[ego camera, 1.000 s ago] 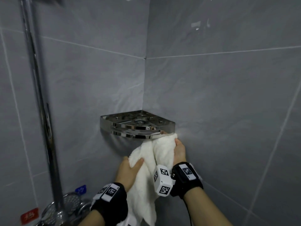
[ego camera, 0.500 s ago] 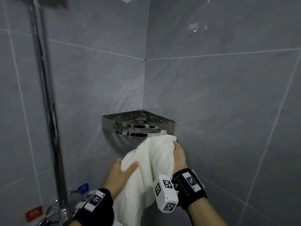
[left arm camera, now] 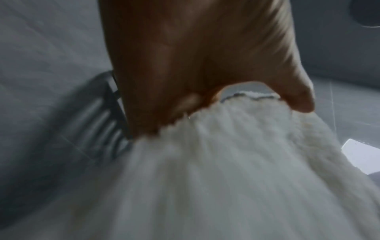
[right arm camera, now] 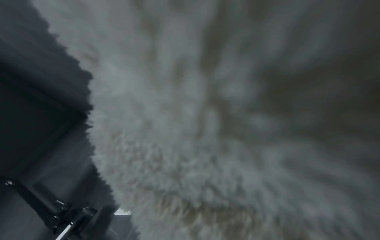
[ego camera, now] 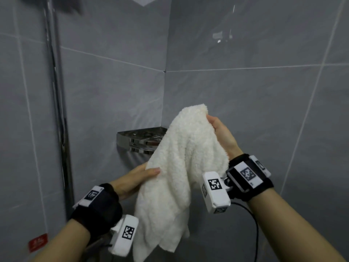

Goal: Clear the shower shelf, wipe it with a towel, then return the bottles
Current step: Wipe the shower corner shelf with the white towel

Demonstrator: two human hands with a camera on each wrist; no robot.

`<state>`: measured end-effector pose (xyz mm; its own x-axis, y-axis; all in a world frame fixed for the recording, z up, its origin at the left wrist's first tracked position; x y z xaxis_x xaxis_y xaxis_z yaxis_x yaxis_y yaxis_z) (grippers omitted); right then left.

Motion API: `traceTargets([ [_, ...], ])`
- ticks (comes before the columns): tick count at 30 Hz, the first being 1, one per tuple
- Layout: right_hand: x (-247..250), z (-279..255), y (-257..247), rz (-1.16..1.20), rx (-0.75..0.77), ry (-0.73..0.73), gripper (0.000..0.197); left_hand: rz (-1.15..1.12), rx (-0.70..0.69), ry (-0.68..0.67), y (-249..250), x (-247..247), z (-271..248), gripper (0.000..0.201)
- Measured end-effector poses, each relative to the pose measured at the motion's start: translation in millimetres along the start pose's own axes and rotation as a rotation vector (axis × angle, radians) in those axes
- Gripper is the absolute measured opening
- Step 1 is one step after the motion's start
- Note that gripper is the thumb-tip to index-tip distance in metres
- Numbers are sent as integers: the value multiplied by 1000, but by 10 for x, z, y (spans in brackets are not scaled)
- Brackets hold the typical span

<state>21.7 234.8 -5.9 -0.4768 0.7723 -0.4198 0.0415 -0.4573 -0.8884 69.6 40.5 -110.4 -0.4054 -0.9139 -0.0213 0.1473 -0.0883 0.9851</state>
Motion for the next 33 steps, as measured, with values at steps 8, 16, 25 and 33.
traceTargets([
  [8, 28, 68, -79, -308, 11, 31, 23, 52, -26, 59, 166, 94, 99, 95],
  [16, 143, 260, -255, -534, 61, 58, 28, 216, -34, 40, 440, 283, 83, 56],
  [25, 151, 414, -415, -585, 119, 59, 36, 332, -122, 285, 1014, 429, 232, 20],
  [33, 50, 356, -545, -660, 180, -113, 32, 917, 173, 105, 1115, 480, 192, 44],
])
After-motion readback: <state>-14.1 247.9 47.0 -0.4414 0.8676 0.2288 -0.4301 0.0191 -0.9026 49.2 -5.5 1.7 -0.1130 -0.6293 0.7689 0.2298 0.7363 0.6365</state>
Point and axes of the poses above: each hand's wrist, its own z-axis towards the middle knuckle, its own x-axis out of the back of the hand, y = z × x, the point moved 4 cm from there along z, towards the middle knuckle, and after that the axes turned 5 degrees about -y, right-handed, at the moved point
